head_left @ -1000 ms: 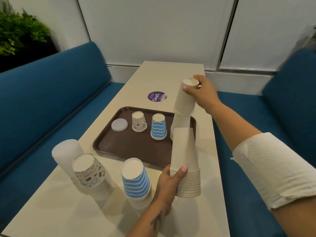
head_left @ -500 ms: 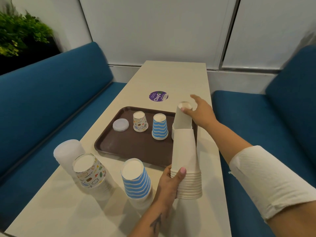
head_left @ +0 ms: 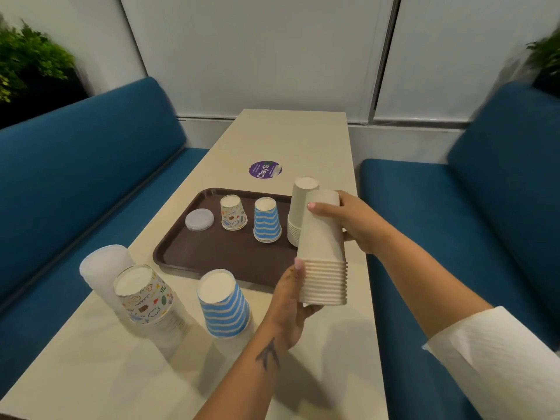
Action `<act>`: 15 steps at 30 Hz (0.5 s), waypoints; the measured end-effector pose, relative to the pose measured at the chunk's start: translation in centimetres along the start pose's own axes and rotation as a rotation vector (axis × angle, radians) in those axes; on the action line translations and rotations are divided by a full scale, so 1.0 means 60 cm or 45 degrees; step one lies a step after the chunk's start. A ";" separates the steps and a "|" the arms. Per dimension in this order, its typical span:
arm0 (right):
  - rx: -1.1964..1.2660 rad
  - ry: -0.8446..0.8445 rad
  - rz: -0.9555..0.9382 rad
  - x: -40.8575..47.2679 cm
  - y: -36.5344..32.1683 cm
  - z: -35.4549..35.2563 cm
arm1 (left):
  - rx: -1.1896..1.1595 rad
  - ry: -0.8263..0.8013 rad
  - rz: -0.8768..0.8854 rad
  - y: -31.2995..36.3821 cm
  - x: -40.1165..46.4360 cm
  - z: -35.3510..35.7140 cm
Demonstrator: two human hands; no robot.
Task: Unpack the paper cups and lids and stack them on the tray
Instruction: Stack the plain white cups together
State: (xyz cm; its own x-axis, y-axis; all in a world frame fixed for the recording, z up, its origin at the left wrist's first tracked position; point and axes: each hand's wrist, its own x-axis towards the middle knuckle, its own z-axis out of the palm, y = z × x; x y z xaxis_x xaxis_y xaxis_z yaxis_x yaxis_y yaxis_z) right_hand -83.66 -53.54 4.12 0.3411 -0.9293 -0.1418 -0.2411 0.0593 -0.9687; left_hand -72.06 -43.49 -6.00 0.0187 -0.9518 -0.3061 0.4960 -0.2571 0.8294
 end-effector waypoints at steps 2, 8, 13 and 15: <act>0.089 0.036 0.020 0.000 0.001 -0.005 | -0.231 -0.021 -0.025 -0.005 -0.008 -0.003; 0.126 0.035 0.038 -0.003 0.008 -0.002 | -0.515 -0.113 -0.014 -0.015 -0.020 0.005; 0.215 0.039 0.158 -0.003 -0.005 -0.005 | -0.486 -0.064 -0.004 -0.011 -0.018 0.007; 0.240 0.064 0.183 -0.001 -0.012 -0.006 | -0.490 -0.062 -0.004 -0.009 -0.020 0.005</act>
State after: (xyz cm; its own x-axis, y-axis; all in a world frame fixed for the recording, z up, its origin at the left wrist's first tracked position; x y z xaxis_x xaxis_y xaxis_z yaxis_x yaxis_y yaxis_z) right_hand -83.86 -53.68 4.88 0.2688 -0.9231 -0.2749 -0.1083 0.2546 -0.9610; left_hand -72.64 -42.25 -5.96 -0.0198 -0.9603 -0.2784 0.7856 -0.1872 0.5897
